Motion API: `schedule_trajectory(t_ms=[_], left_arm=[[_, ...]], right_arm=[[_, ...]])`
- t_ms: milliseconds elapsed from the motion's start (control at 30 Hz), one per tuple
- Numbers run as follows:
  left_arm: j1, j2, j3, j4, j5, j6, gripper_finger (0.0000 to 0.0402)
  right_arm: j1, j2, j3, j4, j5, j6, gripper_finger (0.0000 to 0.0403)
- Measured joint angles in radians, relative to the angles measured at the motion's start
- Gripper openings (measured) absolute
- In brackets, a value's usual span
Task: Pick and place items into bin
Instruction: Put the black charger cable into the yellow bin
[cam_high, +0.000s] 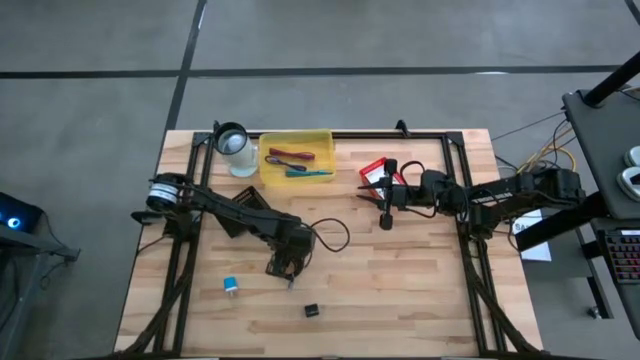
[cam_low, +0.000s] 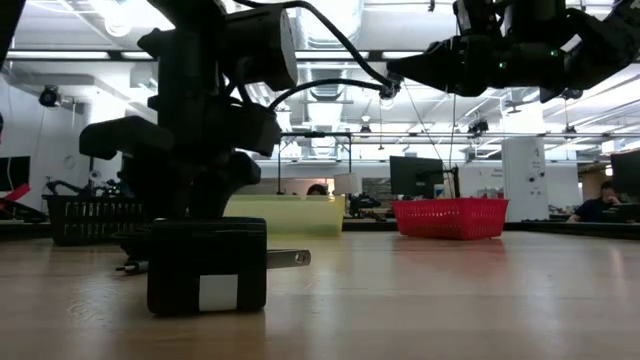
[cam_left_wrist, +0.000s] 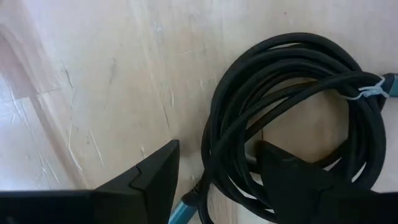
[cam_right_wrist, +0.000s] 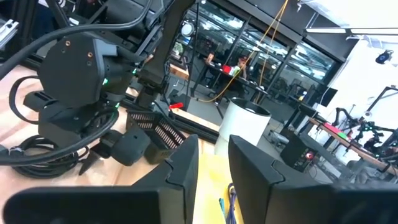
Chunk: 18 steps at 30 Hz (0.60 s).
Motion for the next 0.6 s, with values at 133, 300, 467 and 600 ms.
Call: schedule_trajectory(t_ms=[133,300,467,600], left_arm=[[-0.001,-0.022,-0.006,0.003,0.000,0.029,0.0166],[0.001,-0.049,-0.002,0.003,0.001,0.041,0.0096],[0.005,-0.052,-0.002,0.000,0.012,0.077,0.0018],[0.016,-0.053,-0.001,-0.002,0.015,0.078,0.0019]], right_arm=[[0.000,0.000,0.000,-0.002,0.000,0.000,0.0070],[0.000,0.000,0.000,-0.002,0.000,0.000,0.0073],[0.000,0.000,0.000,-0.010,0.000,0.001,0.0077],[0.000,0.000,0.000,-0.014,0.000,-0.001,0.0074]])
